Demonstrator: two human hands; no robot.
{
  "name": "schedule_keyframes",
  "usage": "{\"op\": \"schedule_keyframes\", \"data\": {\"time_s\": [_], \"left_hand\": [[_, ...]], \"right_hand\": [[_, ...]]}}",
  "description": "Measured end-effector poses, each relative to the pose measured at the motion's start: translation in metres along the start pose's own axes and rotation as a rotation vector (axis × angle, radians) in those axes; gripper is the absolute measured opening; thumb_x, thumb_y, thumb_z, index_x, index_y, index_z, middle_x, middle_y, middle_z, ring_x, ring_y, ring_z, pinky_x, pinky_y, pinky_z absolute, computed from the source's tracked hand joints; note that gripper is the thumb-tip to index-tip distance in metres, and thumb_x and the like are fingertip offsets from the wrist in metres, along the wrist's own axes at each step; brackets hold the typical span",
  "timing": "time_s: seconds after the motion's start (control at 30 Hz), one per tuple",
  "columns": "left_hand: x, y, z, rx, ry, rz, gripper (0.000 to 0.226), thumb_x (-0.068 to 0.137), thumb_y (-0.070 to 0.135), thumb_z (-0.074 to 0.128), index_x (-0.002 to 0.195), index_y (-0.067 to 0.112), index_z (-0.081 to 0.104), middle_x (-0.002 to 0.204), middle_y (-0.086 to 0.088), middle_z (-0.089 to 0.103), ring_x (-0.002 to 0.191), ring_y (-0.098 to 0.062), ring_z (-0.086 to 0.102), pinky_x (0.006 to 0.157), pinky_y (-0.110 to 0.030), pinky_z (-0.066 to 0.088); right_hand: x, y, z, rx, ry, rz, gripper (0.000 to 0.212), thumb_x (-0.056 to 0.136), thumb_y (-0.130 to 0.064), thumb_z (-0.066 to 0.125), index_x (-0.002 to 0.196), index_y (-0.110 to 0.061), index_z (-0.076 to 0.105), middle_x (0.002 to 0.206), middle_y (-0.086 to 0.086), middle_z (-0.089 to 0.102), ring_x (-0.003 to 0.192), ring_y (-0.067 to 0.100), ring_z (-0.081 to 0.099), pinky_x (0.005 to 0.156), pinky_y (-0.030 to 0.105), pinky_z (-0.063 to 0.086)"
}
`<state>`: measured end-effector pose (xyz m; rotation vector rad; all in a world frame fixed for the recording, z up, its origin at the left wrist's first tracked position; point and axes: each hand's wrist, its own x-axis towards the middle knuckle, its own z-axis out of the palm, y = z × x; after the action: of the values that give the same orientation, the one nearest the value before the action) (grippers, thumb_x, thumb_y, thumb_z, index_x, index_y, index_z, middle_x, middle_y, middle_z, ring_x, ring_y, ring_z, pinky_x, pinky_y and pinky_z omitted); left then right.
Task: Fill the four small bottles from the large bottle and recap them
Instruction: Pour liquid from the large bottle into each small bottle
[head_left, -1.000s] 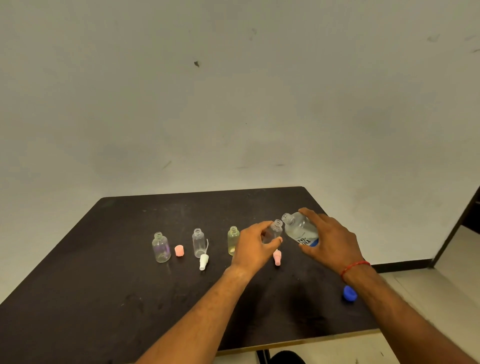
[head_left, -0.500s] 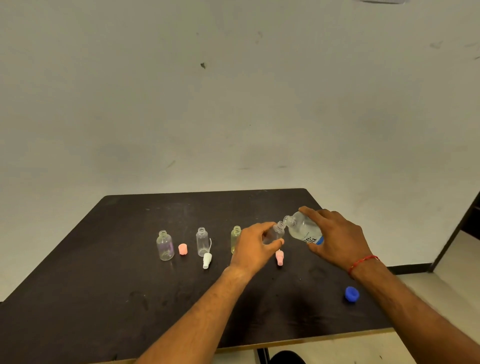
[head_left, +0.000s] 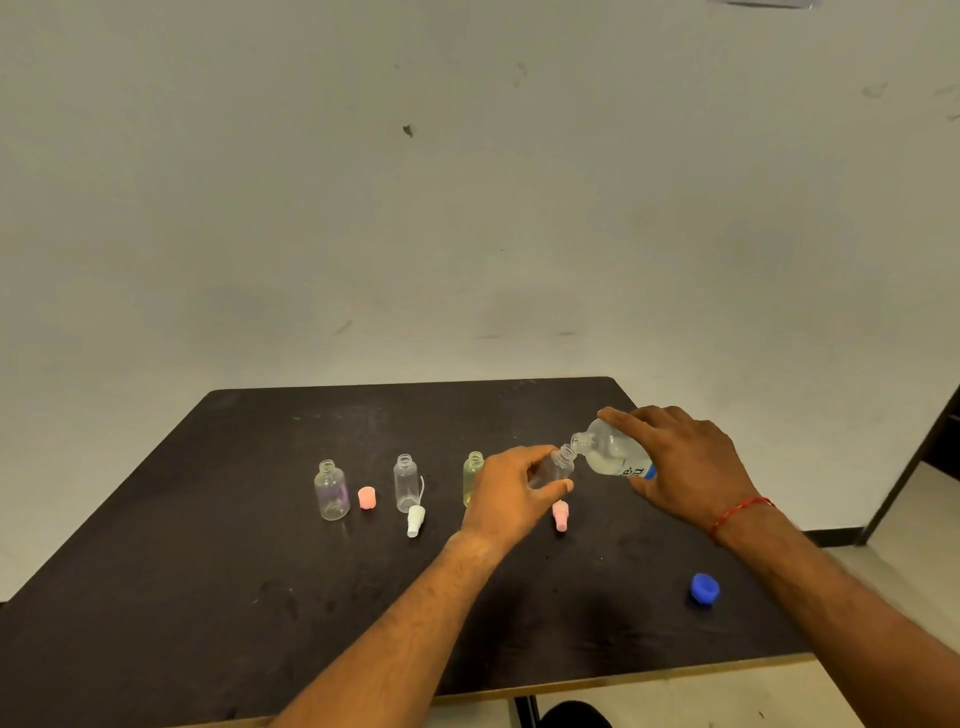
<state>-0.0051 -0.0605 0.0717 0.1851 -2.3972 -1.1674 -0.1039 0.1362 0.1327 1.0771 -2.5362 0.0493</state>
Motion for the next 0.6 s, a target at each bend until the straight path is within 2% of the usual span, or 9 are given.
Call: {"op": "schedule_keyframes", "data": {"time_s": [0.2, 0.6], "left_hand": [[-0.0010, 0.0001, -0.0032, -0.002, 0.005, 0.009, 0.034, 0.089, 0.034, 0.077, 0.122, 0.029, 0.071, 0.108, 0.008, 0.072, 0.099, -0.010, 0.064, 0.090, -0.030, 0.055], [-0.0010, 0.0032, -0.0064, -0.009, -0.004, 0.006, 0.035, 0.088, 0.035, 0.078, 0.122, 0.029, 0.072, 0.108, 0.008, 0.073, 0.098, -0.010, 0.065, 0.091, -0.035, 0.056]], "right_hand": [[0.0006, 0.0005, -0.0046, -0.019, 0.011, -0.016, 0.084, 0.076, -0.041, 0.076, 0.148, -0.037, 0.033, 0.131, -0.001, 0.057, 0.116, 0.023, 0.054, 0.087, 0.039, 0.049], [0.0032, -0.0002, -0.0100, -0.039, 0.014, -0.028, 0.084, 0.074, -0.042, 0.078, 0.146, -0.037, 0.036, 0.130, -0.001, 0.058, 0.117, 0.024, 0.055, 0.088, 0.041, 0.048]]}}
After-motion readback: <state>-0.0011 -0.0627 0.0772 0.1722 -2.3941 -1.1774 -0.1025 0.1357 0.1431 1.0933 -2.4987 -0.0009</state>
